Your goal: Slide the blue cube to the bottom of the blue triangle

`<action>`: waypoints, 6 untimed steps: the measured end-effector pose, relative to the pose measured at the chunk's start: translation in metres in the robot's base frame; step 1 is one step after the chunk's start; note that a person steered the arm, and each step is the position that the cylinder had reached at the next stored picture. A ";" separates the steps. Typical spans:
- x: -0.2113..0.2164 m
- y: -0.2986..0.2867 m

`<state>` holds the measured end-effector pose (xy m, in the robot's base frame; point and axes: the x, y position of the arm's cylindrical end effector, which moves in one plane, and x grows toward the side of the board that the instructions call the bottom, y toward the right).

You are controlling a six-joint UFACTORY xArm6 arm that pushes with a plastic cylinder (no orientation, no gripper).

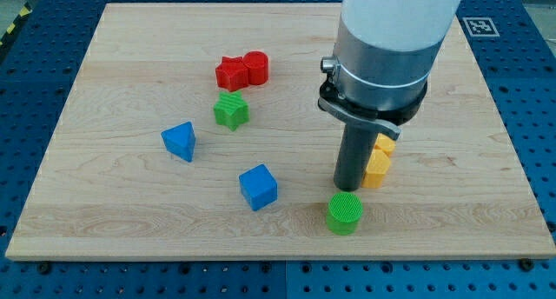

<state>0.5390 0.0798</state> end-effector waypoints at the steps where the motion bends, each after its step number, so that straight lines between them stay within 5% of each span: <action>1: -0.002 0.014; 6: 0.023 -0.125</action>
<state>0.5616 -0.0451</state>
